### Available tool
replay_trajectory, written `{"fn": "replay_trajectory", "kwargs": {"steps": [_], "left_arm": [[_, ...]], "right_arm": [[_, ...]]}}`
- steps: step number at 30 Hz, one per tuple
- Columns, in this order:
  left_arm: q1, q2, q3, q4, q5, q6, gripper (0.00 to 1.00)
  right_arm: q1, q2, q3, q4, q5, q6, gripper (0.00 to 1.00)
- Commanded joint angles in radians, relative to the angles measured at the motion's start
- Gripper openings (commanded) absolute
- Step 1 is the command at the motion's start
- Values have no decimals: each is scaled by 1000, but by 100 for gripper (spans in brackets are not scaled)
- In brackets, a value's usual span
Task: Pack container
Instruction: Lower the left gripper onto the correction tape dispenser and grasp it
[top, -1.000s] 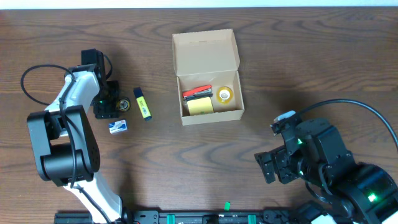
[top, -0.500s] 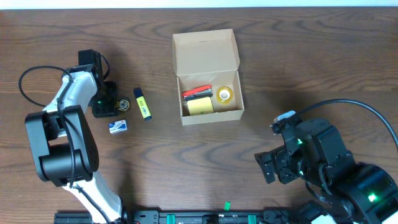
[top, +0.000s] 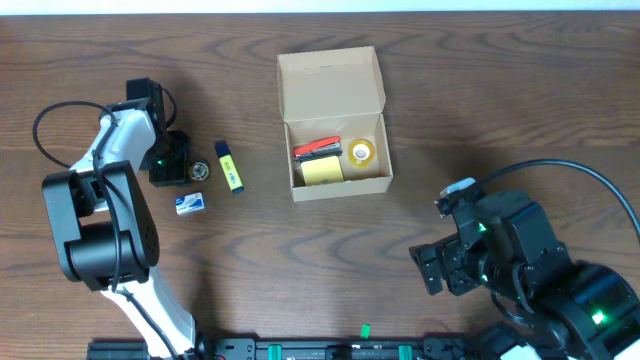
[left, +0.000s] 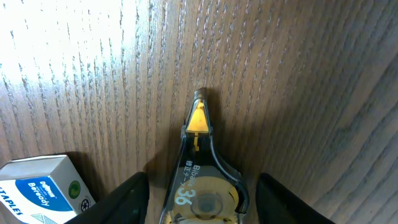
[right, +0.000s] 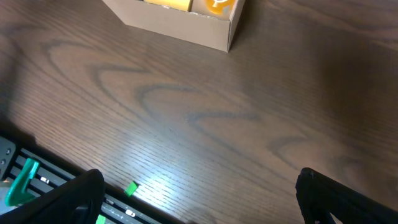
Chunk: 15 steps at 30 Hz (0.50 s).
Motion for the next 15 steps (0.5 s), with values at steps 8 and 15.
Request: {"fn": "replay_trajectory", "kwargs": {"steps": [8,15], "left_arm": [[6,17,22,-7,-19,2,46],[6,17,22,-8,-19,-9,38]], "right_arm": [[7,-3,-2,-1,0,1,99],[7,-3,-2,-1,0,1,99]]}}
